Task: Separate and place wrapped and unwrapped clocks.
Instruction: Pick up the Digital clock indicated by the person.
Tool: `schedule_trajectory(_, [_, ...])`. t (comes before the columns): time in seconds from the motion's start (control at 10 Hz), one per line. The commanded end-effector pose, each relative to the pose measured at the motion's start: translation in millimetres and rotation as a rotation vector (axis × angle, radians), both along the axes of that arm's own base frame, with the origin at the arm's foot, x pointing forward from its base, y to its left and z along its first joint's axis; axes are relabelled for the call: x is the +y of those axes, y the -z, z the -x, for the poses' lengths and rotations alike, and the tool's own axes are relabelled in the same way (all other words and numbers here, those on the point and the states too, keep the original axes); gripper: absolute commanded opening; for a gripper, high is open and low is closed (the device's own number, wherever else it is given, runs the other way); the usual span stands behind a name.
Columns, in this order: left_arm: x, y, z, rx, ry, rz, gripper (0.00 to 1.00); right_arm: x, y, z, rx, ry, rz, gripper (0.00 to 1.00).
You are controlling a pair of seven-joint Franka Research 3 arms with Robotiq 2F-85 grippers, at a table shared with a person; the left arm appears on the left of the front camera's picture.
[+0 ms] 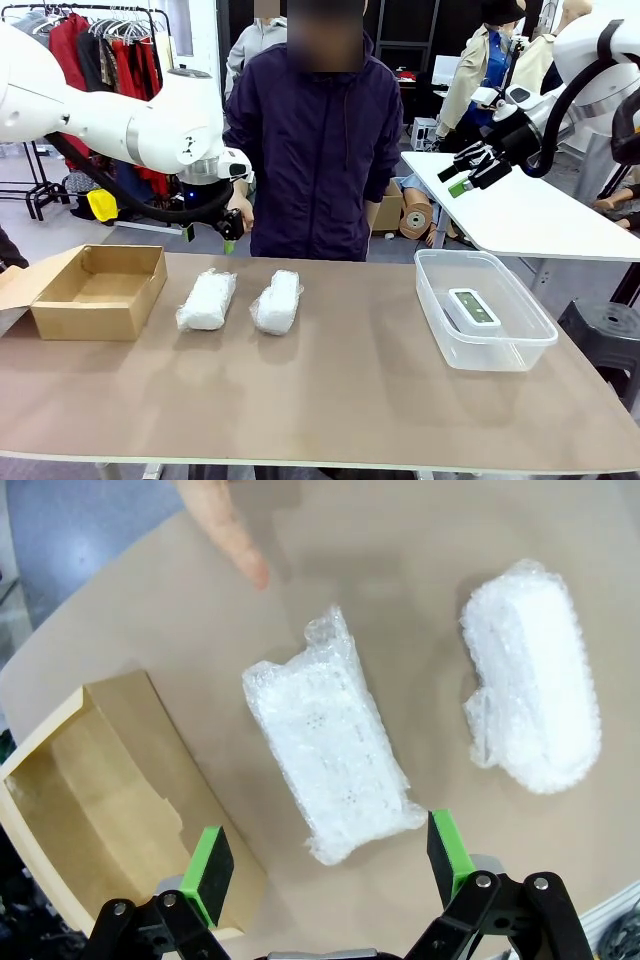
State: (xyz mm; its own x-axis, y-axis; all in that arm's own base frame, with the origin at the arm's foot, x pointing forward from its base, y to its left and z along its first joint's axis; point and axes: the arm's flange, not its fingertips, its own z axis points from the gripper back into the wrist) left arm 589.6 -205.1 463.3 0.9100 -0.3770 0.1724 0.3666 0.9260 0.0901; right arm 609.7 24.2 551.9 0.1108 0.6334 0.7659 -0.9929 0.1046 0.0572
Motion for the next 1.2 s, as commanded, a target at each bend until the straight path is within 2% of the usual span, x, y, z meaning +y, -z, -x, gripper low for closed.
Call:
schedule_trajectory(0.0, [0,-1,0,-0.005,0.009,-0.012,1.0,1,-2,2,-0.004,-0.004,0.001,1.0])
schedule_trajectory(0.2, [-1,0,0,-0.001,0.003,-0.001,1.0,1,-2,2,-0.004,-0.004,0.001,1.0])
schedule_trajectory(0.3, [2,2,-5,0.114,-0.128,0.009,1.0,1,-2,2,-0.004,-0.004,0.001,1.0])
schedule_trajectory(0.4, [-1,8,-9,0.152,-0.177,0.03,1.0,1,-2,2,-0.004,-0.004,0.001,1.0])
schedule_trajectory(0.6, [-1,25,-16,0.196,-0.189,0.063,1.0,1,-2,2,-0.004,-0.004,0.001,1.0])
schedule_trajectory(0.8, [-4,46,-17,0.185,-0.187,0.115,1.0,1,-2,2,-0.004,-0.004,0.001,1.0])
schedule_trajectory(1.0, [2,65,-23,0.145,-0.243,0.064,1.0,1,-2,2,-0.004,-0.004,0.001,1.0])
schedule_trajectory(1.1, [4,72,-27,0.15,-0.276,0.034,1.0,1,-2,2,-0.004,-0.004,0.001,1.0])
